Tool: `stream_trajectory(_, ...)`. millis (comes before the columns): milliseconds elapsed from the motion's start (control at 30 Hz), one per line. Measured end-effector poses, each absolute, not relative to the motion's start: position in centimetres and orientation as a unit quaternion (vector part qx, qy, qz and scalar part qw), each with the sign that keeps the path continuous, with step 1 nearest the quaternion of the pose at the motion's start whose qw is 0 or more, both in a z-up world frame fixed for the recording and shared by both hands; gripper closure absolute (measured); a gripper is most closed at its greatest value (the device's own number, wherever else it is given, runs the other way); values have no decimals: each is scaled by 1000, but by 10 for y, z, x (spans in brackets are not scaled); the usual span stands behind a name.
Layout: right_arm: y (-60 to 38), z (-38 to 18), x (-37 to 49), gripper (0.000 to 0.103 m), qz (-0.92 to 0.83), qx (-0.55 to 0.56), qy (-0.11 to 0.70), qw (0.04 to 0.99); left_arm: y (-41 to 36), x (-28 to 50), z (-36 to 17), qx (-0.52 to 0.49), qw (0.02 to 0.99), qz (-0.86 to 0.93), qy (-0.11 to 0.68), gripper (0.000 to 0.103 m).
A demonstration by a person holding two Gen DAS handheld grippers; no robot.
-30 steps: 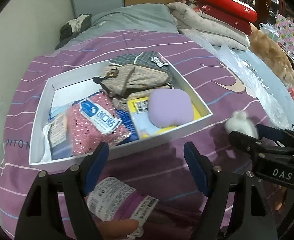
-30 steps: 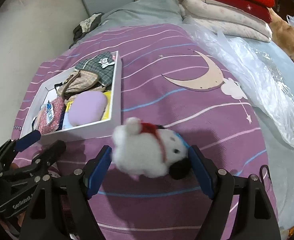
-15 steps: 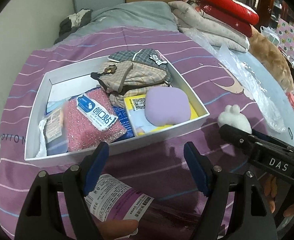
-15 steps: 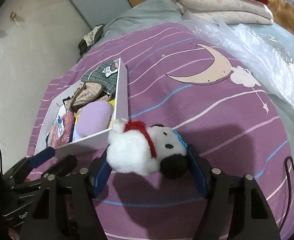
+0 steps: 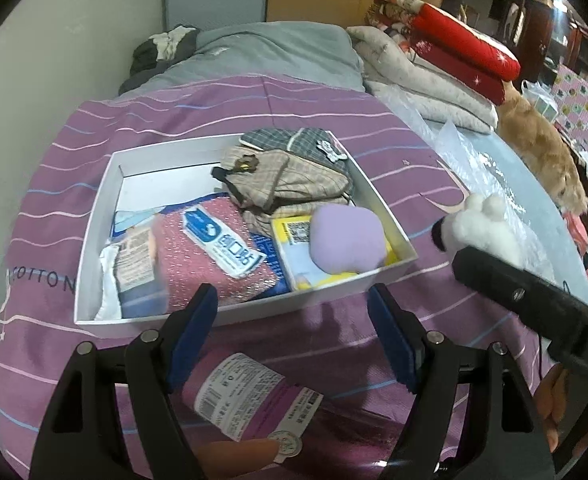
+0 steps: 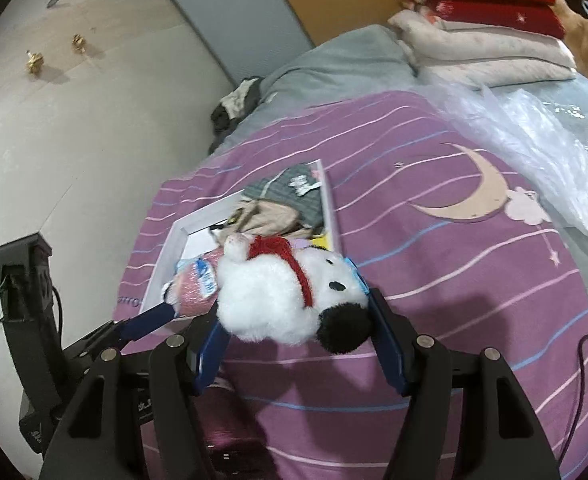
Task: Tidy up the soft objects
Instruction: 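Lift and carry the plush dog over the white box with the right gripper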
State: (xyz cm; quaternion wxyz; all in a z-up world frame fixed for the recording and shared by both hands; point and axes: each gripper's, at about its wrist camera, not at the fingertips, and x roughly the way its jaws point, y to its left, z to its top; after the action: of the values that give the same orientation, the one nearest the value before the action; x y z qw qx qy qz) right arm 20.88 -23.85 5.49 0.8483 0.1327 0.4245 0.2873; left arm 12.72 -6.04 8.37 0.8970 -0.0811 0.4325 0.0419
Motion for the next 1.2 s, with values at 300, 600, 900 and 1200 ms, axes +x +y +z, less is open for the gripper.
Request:
stream_trajectory(300, -209, 57, 202, 38, 302, 118, 435, 840, -38, 123, 87, -99, 897, 54, 427, 25)
stream_trajectory(600, -182, 62, 199, 38, 307, 96, 432, 843, -4, 117, 87, -139, 893, 56, 425, 25)
stream_trajectory(900, -149, 63, 192, 37, 320, 54, 426, 845, 31, 108, 91, -156, 891, 77, 419, 25)
stream_trajectory(1200, -122, 69, 197, 37, 315, 4, 401, 860, 72, 97, 89, -160, 890, 108, 414, 25)
